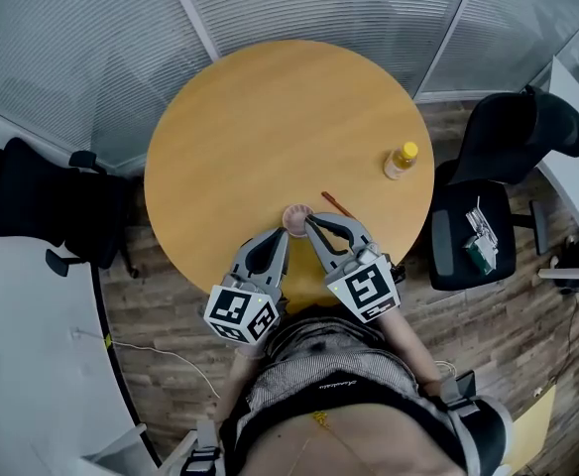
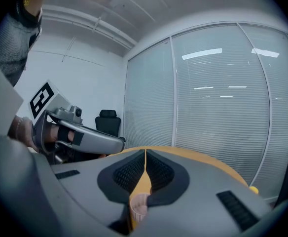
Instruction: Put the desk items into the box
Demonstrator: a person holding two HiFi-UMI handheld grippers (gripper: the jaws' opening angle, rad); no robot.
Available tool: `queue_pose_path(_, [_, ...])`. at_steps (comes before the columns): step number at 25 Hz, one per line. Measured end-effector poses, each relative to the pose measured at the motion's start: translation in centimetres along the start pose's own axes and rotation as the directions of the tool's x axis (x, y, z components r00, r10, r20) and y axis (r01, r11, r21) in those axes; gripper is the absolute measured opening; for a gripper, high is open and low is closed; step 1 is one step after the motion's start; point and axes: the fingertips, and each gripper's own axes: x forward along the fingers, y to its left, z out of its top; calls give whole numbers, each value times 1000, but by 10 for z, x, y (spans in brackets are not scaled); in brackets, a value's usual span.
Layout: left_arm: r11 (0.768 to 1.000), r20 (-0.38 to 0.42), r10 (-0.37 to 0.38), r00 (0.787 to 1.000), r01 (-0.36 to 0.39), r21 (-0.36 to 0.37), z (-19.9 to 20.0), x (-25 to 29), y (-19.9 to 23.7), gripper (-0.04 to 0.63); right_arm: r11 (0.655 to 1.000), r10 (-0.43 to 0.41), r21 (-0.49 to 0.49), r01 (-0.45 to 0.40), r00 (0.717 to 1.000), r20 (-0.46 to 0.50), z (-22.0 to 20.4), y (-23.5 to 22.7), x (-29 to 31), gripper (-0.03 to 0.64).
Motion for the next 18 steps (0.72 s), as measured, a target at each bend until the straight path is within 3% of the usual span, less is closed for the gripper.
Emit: queue_pose_path(18, [998, -12, 22, 1000, -23, -61, -12, 1, 4, 18, 998, -57, 5, 57, 994, -94, -35, -33, 3, 25])
